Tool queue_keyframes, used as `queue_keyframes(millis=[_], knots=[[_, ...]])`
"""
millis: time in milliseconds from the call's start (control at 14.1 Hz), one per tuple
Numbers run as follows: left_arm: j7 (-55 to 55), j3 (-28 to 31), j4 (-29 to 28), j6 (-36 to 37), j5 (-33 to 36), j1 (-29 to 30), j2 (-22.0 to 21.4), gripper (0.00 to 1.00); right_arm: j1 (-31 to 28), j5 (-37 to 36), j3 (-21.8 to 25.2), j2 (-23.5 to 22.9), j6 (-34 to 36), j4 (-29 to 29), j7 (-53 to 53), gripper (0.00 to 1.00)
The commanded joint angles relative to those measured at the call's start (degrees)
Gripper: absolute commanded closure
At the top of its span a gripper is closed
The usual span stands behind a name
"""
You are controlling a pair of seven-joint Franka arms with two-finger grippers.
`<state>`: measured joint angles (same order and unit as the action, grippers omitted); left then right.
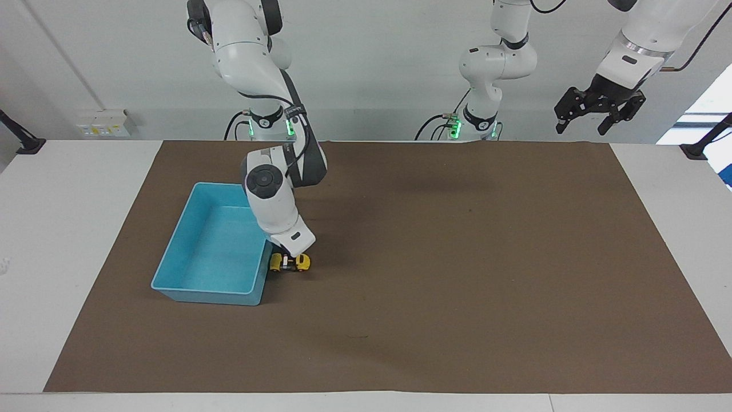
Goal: Wind up and store yellow beetle car
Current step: 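Lower the right gripper and grasp the yellow car beside the box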
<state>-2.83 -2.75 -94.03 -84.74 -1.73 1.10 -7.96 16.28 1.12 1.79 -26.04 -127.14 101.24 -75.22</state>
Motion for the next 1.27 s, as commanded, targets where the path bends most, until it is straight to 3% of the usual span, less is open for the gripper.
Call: queue_keyframes(millis=[0,849,1203], knots=[[0.4,-0.3,0.5,0.1,-0.4,0.7,0.3,0.00,0.1,-0.1,-0.2,0.3,1.0,-1.6,-0.8,1.00],[0.4,-0.3,0.5,0.1,-0.4,0.7,0.3,0.00,-0.3,2.9,-3.2,1.2,10.8,-11.5,4.7,1.00],[0.4,-0.3,0.5,0.1,-0.4,0.7,0.3,0.00,-1.6,2.2,-2.7,6.3,18.0,-11.9,3.9,1.00]])
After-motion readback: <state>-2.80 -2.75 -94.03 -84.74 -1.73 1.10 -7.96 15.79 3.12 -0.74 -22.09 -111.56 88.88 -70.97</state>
